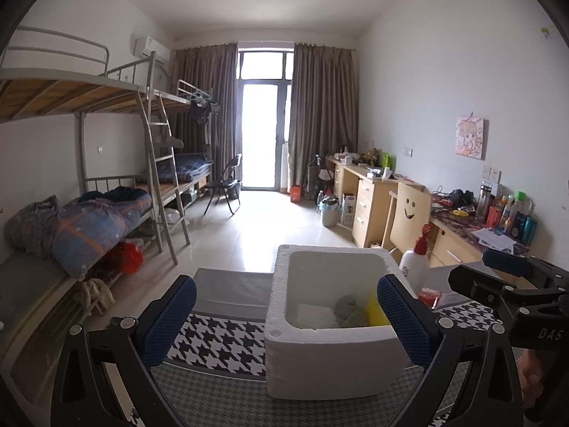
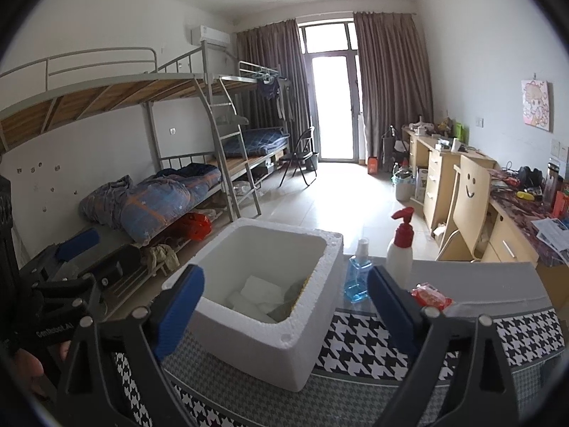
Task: Organize soft objects
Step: 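Lift both open tools out of the foam box and back away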
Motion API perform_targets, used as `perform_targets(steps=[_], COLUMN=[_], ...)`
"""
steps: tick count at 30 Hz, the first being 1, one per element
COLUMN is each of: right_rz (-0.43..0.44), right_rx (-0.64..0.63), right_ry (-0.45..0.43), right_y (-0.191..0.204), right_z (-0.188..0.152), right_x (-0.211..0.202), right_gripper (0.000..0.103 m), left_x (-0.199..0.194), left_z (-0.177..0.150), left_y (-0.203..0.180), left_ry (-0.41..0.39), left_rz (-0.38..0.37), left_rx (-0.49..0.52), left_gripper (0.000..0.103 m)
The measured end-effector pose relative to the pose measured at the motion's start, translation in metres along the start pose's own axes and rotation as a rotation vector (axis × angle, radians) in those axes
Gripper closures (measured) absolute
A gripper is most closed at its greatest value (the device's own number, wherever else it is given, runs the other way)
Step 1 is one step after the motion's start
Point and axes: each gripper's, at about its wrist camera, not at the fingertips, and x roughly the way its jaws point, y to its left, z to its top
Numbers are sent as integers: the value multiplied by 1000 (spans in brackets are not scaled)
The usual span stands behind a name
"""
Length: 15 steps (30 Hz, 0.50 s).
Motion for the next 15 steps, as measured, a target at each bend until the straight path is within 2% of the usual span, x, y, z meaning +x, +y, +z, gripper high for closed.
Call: perform_targets(steps=[15], right_rz=[-27], right_rx=[17], right_ry=[-56], right_y=[-5], right_z=[-17], right_x=[-31], right_gripper=[1], left_x=[-30], left_z=[-12], left_y=[-12], left_ry=[-46], left_rz=[-29], left_rx=[23], left_gripper=[1])
